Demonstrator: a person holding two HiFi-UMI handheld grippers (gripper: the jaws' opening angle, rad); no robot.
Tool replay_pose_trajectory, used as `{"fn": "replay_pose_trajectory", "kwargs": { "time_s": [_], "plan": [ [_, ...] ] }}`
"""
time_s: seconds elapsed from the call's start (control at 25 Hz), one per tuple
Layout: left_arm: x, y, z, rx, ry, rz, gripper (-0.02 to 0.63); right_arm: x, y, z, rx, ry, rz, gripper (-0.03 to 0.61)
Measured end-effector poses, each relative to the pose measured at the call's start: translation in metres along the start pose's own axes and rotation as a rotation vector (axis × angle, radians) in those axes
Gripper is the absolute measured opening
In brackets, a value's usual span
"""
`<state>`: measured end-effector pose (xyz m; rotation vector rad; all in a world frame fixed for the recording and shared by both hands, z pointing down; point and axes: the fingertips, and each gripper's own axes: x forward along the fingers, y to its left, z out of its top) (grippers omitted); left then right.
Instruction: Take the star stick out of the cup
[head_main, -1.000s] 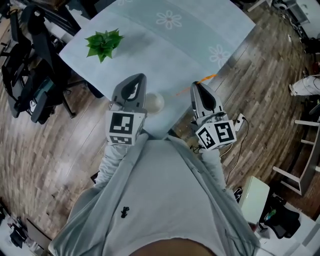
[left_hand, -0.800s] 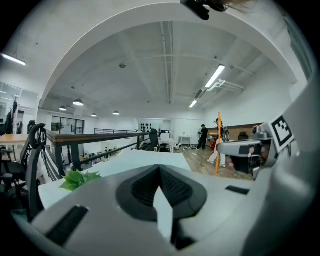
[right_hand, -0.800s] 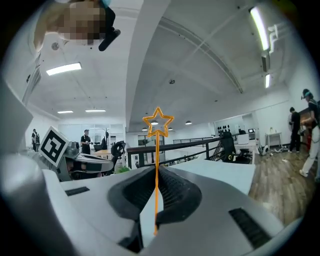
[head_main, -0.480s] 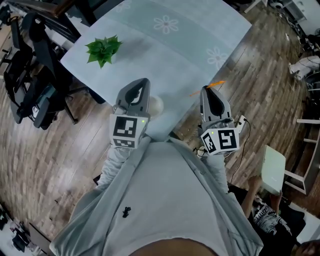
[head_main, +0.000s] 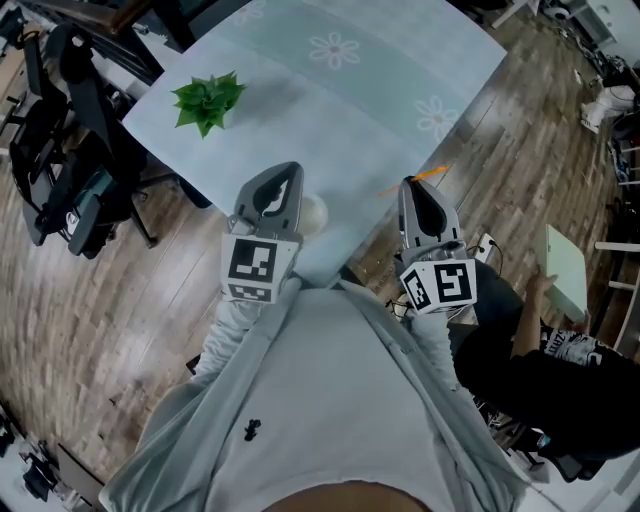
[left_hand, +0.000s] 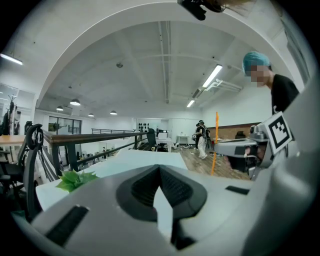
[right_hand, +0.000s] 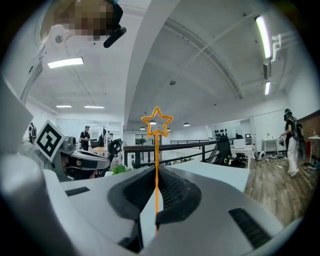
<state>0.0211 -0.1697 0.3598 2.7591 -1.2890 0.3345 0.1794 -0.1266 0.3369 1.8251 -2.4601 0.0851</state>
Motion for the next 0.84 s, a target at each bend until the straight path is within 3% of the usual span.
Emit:
{"fn": "replay_pose_trajectory", "kwargs": {
  "time_s": [0.84],
  "plan": [
    [0.0052, 0.0051, 0.0014, -0.024, -0.01, 0.009, 0.02, 0.0048, -0.0033, 0.0008, 0.033, -0.009, -0.01, 0.028]
  ]
}}
